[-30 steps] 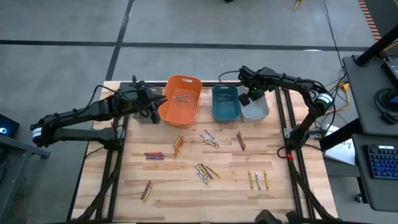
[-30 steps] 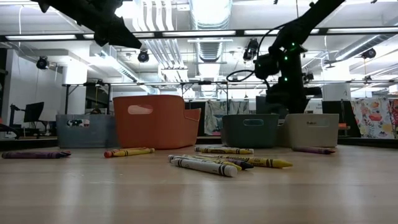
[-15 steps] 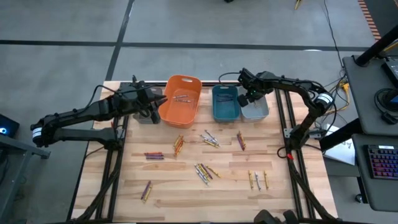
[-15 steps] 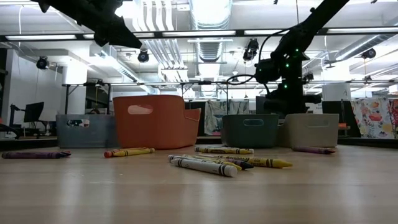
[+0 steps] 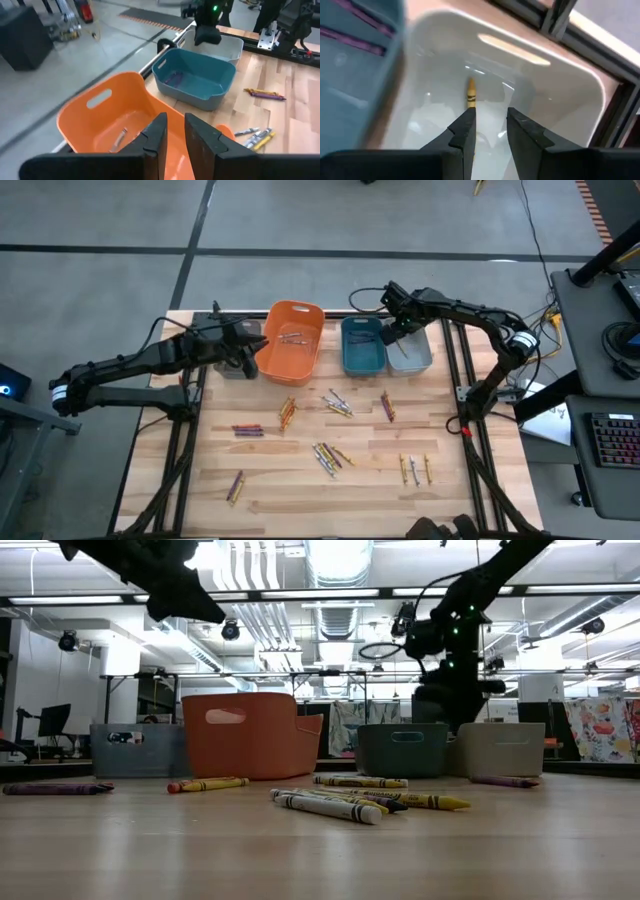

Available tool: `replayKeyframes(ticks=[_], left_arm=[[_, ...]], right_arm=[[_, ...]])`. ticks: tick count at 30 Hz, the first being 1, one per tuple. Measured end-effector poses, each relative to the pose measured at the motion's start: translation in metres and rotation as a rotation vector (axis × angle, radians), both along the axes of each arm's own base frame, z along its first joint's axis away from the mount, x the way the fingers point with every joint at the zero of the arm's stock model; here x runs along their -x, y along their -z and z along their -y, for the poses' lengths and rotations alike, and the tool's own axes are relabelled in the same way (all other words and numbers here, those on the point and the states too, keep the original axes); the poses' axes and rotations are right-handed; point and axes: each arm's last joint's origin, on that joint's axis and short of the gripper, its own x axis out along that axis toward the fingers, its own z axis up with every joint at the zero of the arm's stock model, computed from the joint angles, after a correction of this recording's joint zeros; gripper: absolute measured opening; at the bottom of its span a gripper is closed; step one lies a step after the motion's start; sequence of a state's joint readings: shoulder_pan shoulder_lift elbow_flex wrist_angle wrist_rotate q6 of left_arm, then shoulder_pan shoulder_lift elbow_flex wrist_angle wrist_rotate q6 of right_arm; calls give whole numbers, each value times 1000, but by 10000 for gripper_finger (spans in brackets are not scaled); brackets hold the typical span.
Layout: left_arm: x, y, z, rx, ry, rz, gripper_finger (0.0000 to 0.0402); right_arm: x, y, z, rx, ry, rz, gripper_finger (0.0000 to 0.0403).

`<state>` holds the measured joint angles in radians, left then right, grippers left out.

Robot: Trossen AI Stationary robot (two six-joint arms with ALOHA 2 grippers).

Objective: Sort crayons
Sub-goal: Put the orange crayon into the black bin

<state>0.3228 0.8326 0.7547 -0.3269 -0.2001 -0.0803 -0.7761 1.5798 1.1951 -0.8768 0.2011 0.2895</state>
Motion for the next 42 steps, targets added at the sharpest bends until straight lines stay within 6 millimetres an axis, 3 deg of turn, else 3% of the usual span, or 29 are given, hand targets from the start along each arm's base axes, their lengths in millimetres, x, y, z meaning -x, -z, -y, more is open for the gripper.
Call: replayKeyframes(ticks=[11, 21, 31, 35, 42], left_arm=[[-5, 6, 24, 178, 104, 11, 49], [-15, 17, 54, 301, 208, -50, 43], [-8, 58, 83, 478, 169, -467, 42], [-5, 71, 93, 440, 212, -649, 42], [-11, 93, 102, 381, 268, -775, 43]], right_arm=[[-17, -44, -35, 121, -123, 124, 78], [-41, -78, -92, 298, -301, 305, 73], [-61, -80, -153, 369, -486, 420, 73], [-69, -79, -166, 371, -532, 453, 73], [-78, -70, -174, 360, -563, 450, 73]])
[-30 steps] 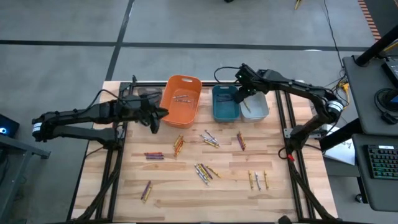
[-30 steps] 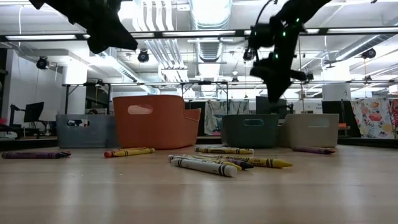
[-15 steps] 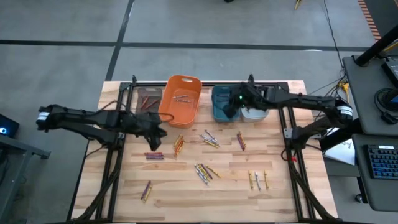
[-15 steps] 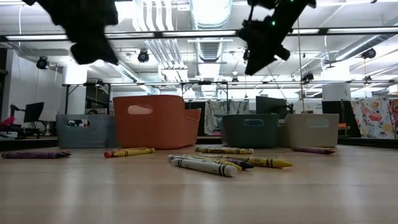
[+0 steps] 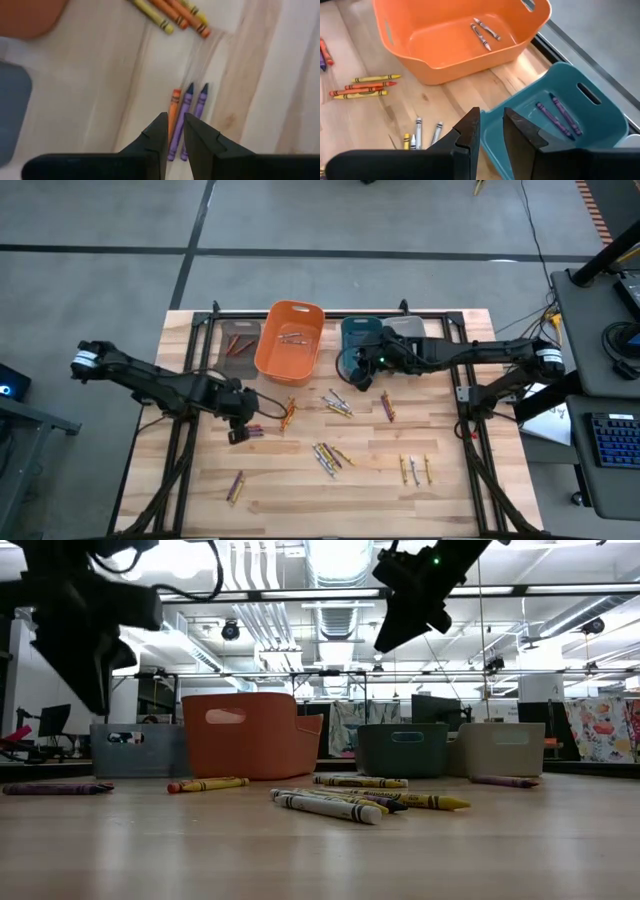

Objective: Sort crayons
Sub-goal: Put the orange crayon into the black bin

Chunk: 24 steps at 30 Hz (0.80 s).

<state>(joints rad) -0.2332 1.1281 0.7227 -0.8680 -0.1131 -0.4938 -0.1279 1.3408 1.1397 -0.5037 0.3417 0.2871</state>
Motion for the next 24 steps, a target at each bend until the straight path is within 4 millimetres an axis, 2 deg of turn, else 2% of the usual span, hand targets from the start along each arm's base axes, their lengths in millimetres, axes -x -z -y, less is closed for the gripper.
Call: replayKeyframes(ticks=[6, 18, 24], left_arm=[[-1, 15, 0, -23, 12, -61, 49], [-17, 30, 4, -46, 46, -59, 128], [-22, 43, 6, -65, 66, -129, 141]], right_arm=[[-4, 7, 1, -1, 0, -11, 73], [-3, 14, 1, -3, 1, -25, 73], [-3, 17, 0, -3, 0, -30, 73]])
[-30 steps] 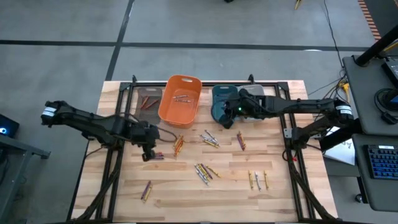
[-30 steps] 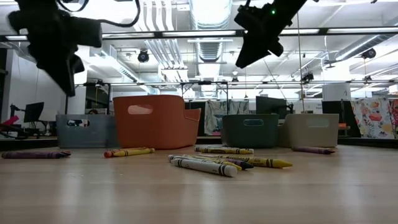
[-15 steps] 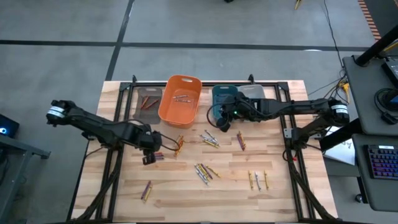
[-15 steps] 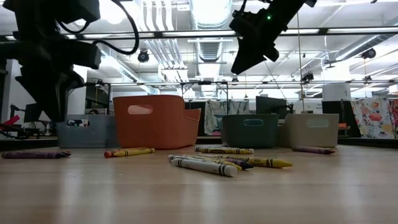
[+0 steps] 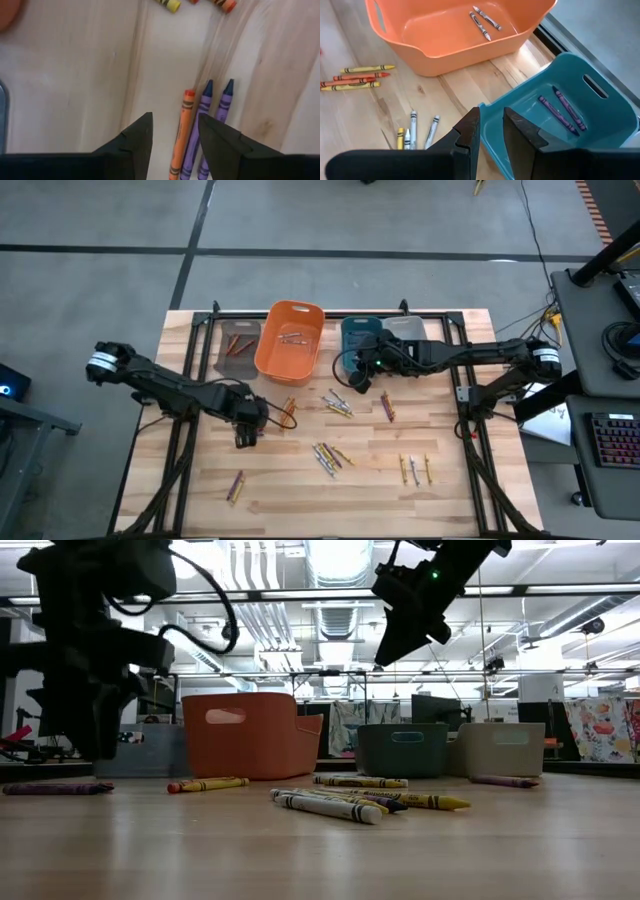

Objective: Sort crayons
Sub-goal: Put the orange crayon into the black bin

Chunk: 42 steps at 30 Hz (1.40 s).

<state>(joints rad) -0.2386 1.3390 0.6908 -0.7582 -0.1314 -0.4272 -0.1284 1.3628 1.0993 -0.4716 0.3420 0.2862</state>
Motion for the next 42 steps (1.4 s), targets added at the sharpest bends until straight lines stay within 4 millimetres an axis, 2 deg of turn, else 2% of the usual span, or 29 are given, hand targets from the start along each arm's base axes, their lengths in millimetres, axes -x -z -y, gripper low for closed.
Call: replayKeyframes(ticks=[7, 14, 24, 30, 35, 42], left_arm=[[-3, 12, 1, -15, 14, -61, 142], [-7, 15, 2, -25, 42, -58, 142], [1, 29, -1, -30, 40, -33, 142], [2, 30, -1, -33, 41, -27, 141], [4, 33, -2, -41, 41, -29, 116], [5, 35, -2, -47, 40, -25, 52]], right_arm=[[0, 1, 0, 1, 0, 3, 73], [0, 0, 0, 2, -1, 7, 73], [-1, 0, 0, 1, 1, 10, 73], [-1, 0, 0, -2, 5, 21, 73], [-2, -1, 0, -1, 6, 40, 73], [-2, -1, 0, -1, 6, 40, 73]])
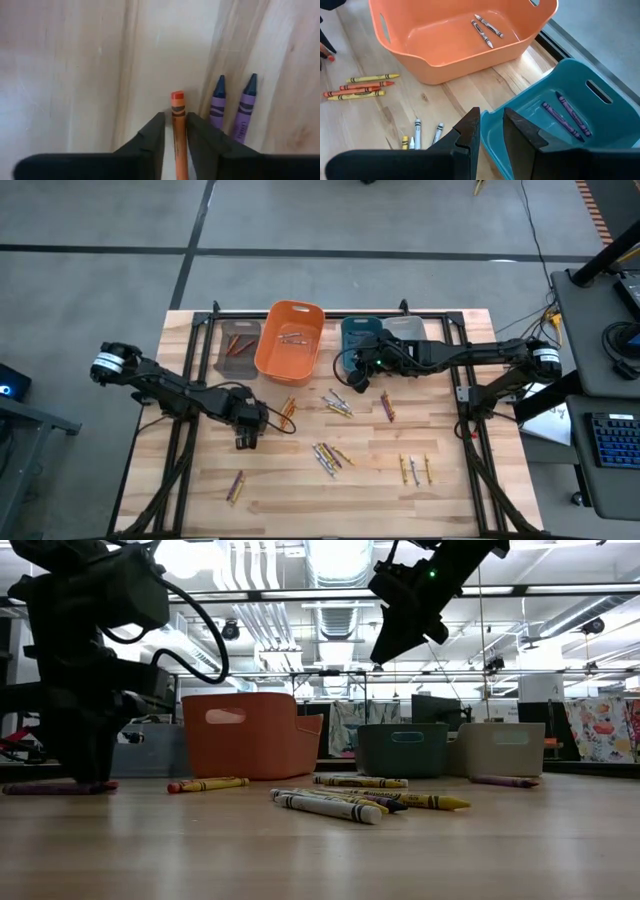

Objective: Sort crayons
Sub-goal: Put the orange crayon into the black bin

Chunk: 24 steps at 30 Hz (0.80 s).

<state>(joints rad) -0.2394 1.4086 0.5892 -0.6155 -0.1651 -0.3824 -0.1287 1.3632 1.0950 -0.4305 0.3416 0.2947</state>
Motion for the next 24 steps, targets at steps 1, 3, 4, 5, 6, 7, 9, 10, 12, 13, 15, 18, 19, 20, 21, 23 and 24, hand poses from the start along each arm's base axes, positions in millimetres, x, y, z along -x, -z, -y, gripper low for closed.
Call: replayKeyframes(ticks=[1, 3, 4, 5, 6, 7, 9, 10, 12, 13, 15, 18, 19, 20, 21, 23, 24], left_arm=[[0, 0, 0, -1, 0, 0, 43], [-1, -1, 0, -5, -1, 6, 23], [-1, -2, 0, -6, -1, 9, 14], [-1, -3, 0, -5, -1, 14, 8], [-1, -5, 0, -5, -2, 18, 6], [-1, -6, 0, -5, -2, 21, 6], [-1, -11, -1, -20, -5, 28, 6], [-1, -15, -1, -20, -7, 36, 5], [-3, -23, -1, -19, -7, 55, 3], [-3, -26, -1, -23, -7, 57, 2], [-4, -34, -1, -29, -9, 70, 2], [-5, -51, -1, -27, -4, 124, 1], [-5, -55, -1, -33, -3, 130, 1], [-3, -59, -2, -40, -3, 133, 1], [-2, -63, -2, -46, -5, 140, 1], [1, -72, -4, -66, -15, 160, 1], [3, -76, -5, -76, -29, 166, 1]], right_arm=[[0, 0, 0, 0, 0, 0, 73], [0, 0, 0, 0, 0, 0, 73], [0, 0, 0, 0, 0, 0, 73], [0, 0, 0, 0, 0, 0, 73], [0, 0, 0, 0, 0, 0, 73], [0, 0, 0, 0, 0, 0, 73], [0, 0, 0, 1, -1, -1, 73], [0, 0, 0, 2, -2, -2, 73], [0, 0, 0, 3, -3, -3, 73], [0, 0, 0, 3, -4, -3, 73], [0, 0, 0, 4, -5, -4, 73], [0, 0, 0, 5, -6, -5, 73], [0, 0, 0, 5, -7, -5, 73], [0, 0, 0, 6, -7, -7, 73], [0, 1, 0, 6, -7, -7, 73], [1, 1, 0, 6, -8, -11, 73], [1, 1, 0, 6, -8, -11, 73]])
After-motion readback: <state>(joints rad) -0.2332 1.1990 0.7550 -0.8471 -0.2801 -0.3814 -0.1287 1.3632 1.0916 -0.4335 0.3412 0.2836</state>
